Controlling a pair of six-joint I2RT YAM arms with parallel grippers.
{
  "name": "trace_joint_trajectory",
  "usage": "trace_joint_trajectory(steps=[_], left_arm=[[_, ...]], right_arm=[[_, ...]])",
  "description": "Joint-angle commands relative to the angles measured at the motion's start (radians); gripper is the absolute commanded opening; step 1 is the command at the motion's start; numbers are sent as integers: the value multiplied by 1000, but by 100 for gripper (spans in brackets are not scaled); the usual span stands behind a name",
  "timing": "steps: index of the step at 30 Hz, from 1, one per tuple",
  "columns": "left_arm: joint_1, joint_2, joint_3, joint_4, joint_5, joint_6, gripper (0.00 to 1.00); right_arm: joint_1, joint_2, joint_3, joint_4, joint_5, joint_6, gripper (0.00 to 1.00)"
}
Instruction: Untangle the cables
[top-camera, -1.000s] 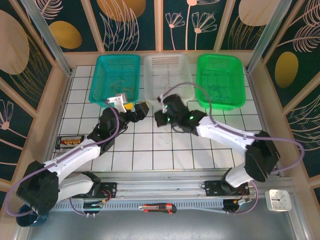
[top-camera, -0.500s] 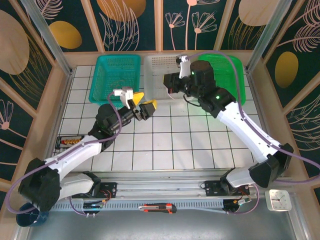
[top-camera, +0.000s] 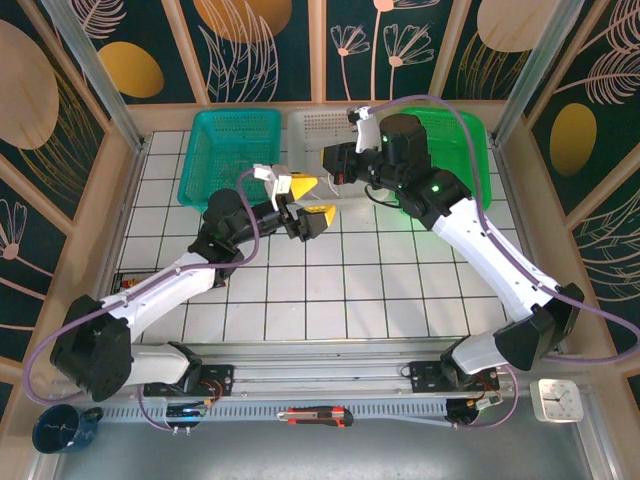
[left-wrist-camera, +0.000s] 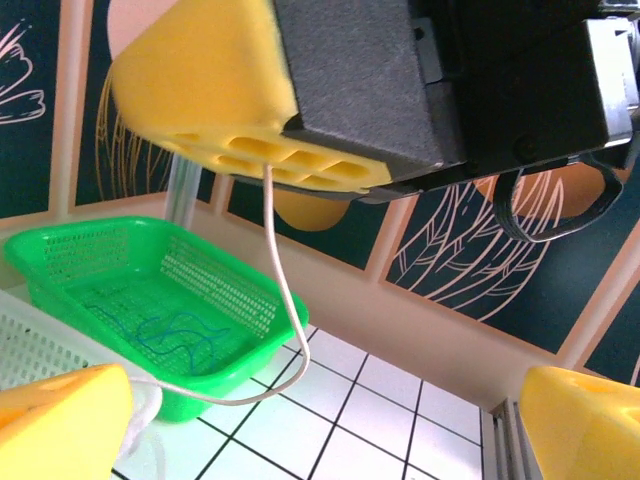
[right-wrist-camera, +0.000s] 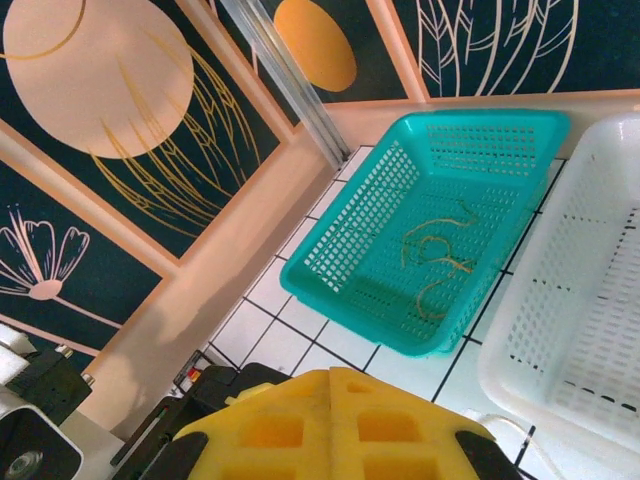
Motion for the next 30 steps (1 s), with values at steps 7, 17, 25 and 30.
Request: trace_joint_trajectory(steps=[7, 17, 25, 30], left_arm=[[-9, 87, 125, 82, 30, 28, 99], [-28, 184, 129, 166, 90, -37, 55], [-28, 286, 53, 297, 86, -115, 43], [-27, 337, 59, 359, 97, -164, 46]], right_arm=[[12, 7, 50, 39, -47, 24, 0], [25, 45, 187, 53, -83, 39, 0], [16, 98, 355, 121, -156, 94, 0], [14, 105, 399, 162, -159, 121, 0]])
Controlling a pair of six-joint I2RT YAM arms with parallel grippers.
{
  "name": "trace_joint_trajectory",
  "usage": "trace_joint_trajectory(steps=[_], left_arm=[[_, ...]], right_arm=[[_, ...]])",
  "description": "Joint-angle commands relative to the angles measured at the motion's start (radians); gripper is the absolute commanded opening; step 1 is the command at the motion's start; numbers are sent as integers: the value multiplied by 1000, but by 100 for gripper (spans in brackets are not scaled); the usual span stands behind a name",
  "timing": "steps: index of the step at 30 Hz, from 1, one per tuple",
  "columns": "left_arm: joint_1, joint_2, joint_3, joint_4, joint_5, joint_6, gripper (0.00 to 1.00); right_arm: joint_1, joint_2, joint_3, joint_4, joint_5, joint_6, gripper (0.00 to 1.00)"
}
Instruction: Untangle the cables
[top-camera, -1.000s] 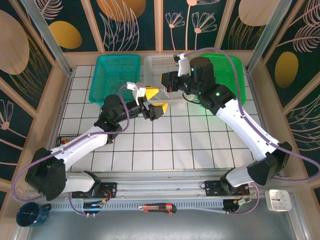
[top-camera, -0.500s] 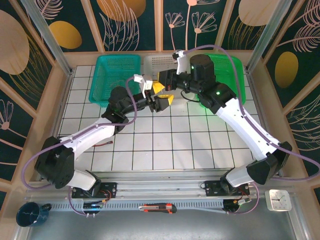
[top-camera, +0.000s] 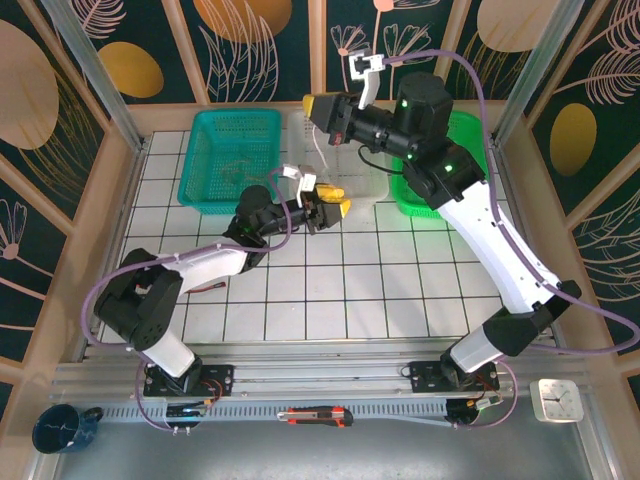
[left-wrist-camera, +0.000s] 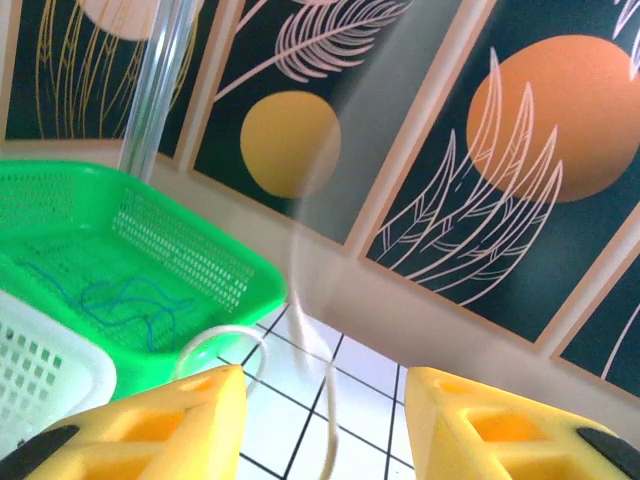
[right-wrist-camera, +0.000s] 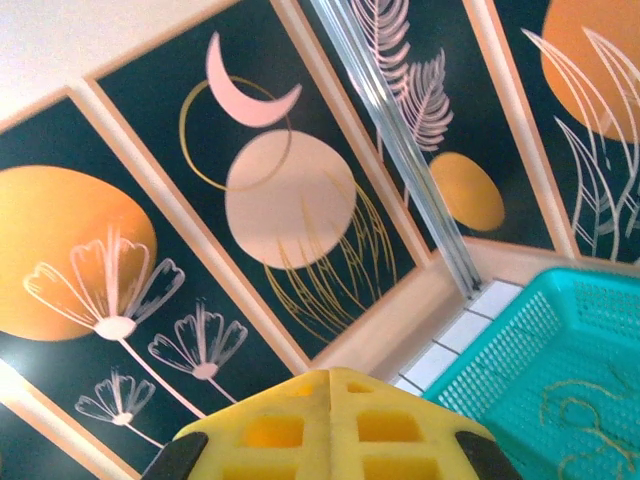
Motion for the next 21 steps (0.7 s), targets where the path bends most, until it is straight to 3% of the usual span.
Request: trace_joint_trajectory(steps=[1, 9, 13, 21], left_arm=[[-2, 14, 1, 123, 36, -49, 46], [-3, 4, -21, 118, 13, -36, 43], [-2, -14, -69, 125, -15, -34, 55], [-2, -111, -216, 87, -92, 2, 92]], right_arm=[[-5, 12, 45, 73, -21, 31, 0], [-32, 26, 40, 123, 7, 42, 0], [-58, 40, 32, 157, 69, 31, 0], [-169, 126, 10, 277, 96, 75, 0]])
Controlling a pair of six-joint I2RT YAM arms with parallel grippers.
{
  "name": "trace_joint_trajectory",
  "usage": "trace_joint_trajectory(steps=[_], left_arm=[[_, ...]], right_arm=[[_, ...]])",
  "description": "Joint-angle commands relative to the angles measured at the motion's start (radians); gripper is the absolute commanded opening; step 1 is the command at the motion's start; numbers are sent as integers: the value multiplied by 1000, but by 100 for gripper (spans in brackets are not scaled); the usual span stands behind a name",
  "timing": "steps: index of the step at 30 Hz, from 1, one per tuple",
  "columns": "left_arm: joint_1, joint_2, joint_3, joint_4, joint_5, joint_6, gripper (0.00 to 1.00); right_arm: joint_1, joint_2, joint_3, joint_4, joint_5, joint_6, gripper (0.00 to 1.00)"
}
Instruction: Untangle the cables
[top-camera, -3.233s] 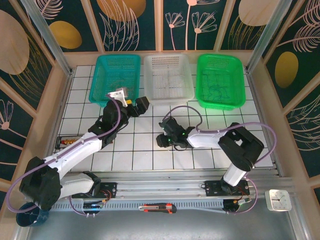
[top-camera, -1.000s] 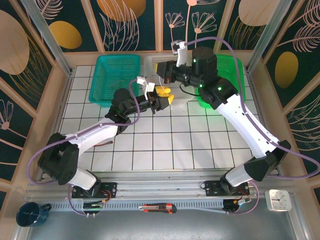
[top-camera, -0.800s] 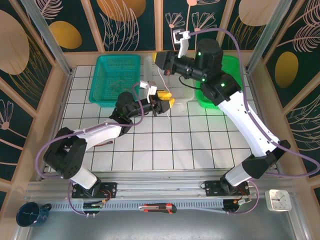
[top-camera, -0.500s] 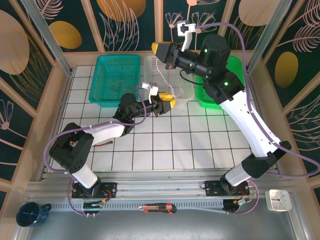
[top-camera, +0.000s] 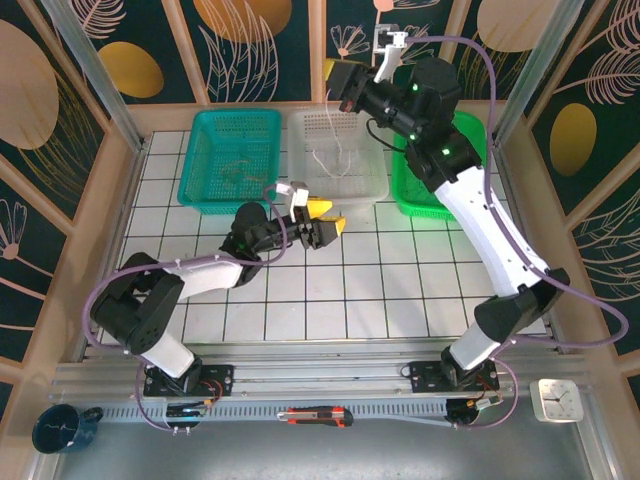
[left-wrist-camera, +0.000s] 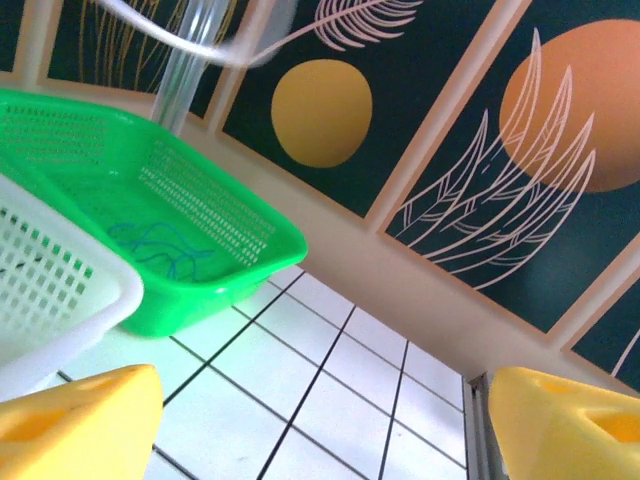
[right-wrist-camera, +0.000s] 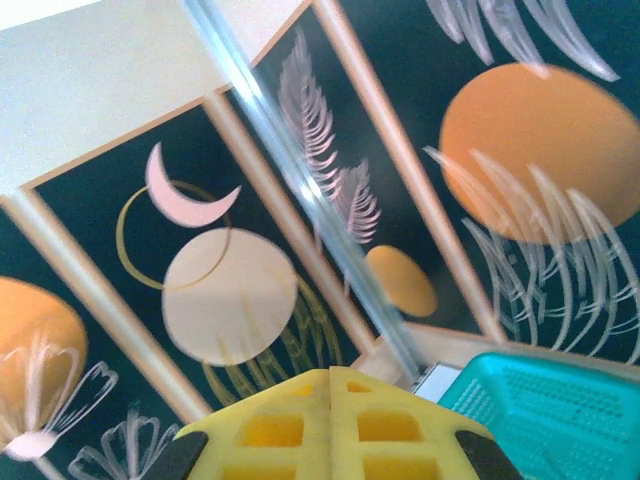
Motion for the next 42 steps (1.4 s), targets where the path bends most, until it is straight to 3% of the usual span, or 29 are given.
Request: trace_joint_trajectory(steps=[1, 10, 21, 22, 25, 27, 30, 42], left_arm=[[-2, -70, -57, 13, -38, 32, 95], [-2, -231, -214, -53, -150, 48, 99], [-2, -404, -283, -133, -312, -10, 99], [-2, -415, -279, -150, -326, -12, 99], [-2, -444, -273, -186, -370, -26, 99], [-2, -463, -262, -221, -417, -37, 99], [-1, -488, -238, -310, -504, -34, 99], [70, -609, -248, -432, -768, 45, 99]], right_arm=[[-46, 52, -1, 103, 24, 35, 0], [-125, 204, 20, 145, -11, 44, 0], [-157, 343, -228, 302, -11, 52, 2], [-157, 355, -237, 291, -7, 44, 10], [-156, 391, -250, 236, 5, 5, 57], [-155, 389, -267, 206, 19, -22, 78], [-154, 327, -334, 213, 35, -42, 99], [-155, -95, -684, 247, 128, -107, 99]])
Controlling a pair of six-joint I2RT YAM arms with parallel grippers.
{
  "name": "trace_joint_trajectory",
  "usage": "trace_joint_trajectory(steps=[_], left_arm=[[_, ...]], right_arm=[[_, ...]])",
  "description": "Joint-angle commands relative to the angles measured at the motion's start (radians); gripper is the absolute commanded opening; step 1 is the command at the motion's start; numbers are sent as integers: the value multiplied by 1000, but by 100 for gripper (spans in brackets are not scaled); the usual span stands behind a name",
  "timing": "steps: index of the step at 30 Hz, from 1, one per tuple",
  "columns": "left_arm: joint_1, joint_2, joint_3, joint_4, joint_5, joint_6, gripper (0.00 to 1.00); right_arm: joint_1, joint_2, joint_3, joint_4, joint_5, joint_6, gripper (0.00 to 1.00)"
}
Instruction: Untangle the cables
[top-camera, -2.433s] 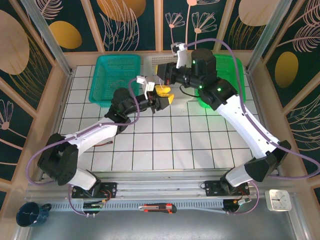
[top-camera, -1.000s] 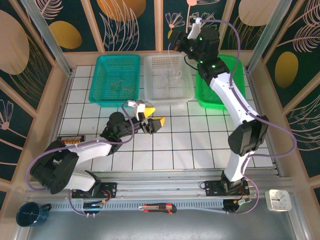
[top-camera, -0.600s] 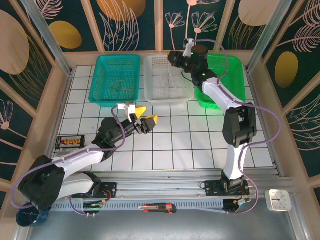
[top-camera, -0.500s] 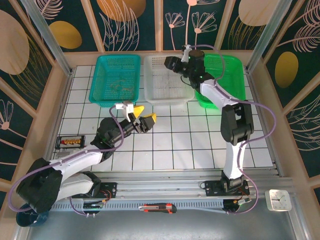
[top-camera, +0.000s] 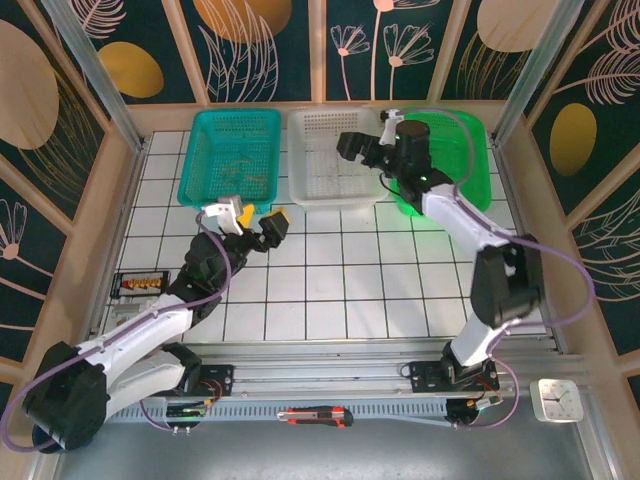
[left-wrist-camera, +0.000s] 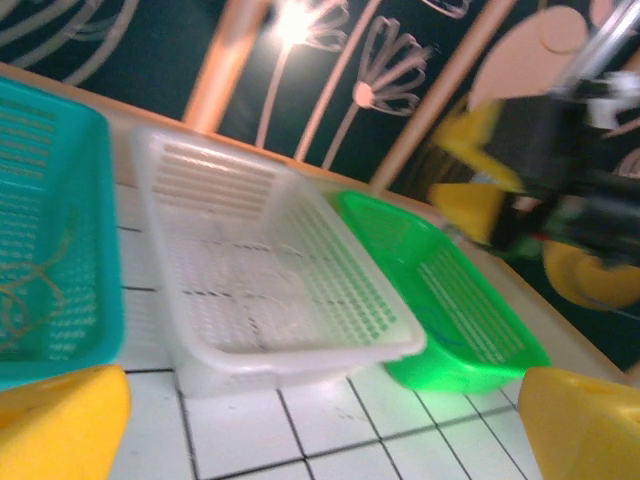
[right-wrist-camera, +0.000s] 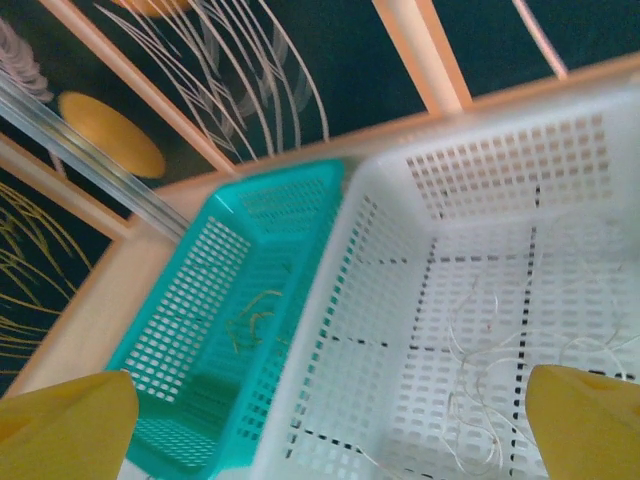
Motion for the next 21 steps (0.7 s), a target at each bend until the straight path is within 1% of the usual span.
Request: trace_joint_trajectory(steps=[1, 4, 8, 9, 11, 14, 15, 18, 20, 21], left_arm=[[18, -49, -8, -24, -136, 60, 99], [38, -85, -39, -21, -224, 109, 99], [90, -135, -105, 0, -338, 161, 99], [112, -149, -122, 4, -349, 176, 99], [162, -163, -145, 0, -362, 185, 99], [263, -168, -170, 2, -341, 186, 99], [293, -167, -184, 20, -341, 189, 99], [357, -144, -227, 107, -386, 200, 99], [367, -107, -265, 215, -435, 250, 99], [368, -75, -290, 294, -454, 289, 95]], right_arm=[[1, -134, -92, 42, 60, -48, 99], [0, -244, -194, 36, 136, -81, 99], [-2, -377, -318, -7, 295, -143, 99], [-5, -408, -352, -12, 350, -160, 99], [-23, -456, -407, -22, 410, -185, 99], [-53, -520, -520, 41, 545, -198, 99], [-66, -537, -558, 72, 581, -202, 99], [-121, -569, -657, 155, 642, -131, 99], [-152, -571, -685, 152, 683, -122, 99], [-159, -561, -687, 140, 720, -157, 99]])
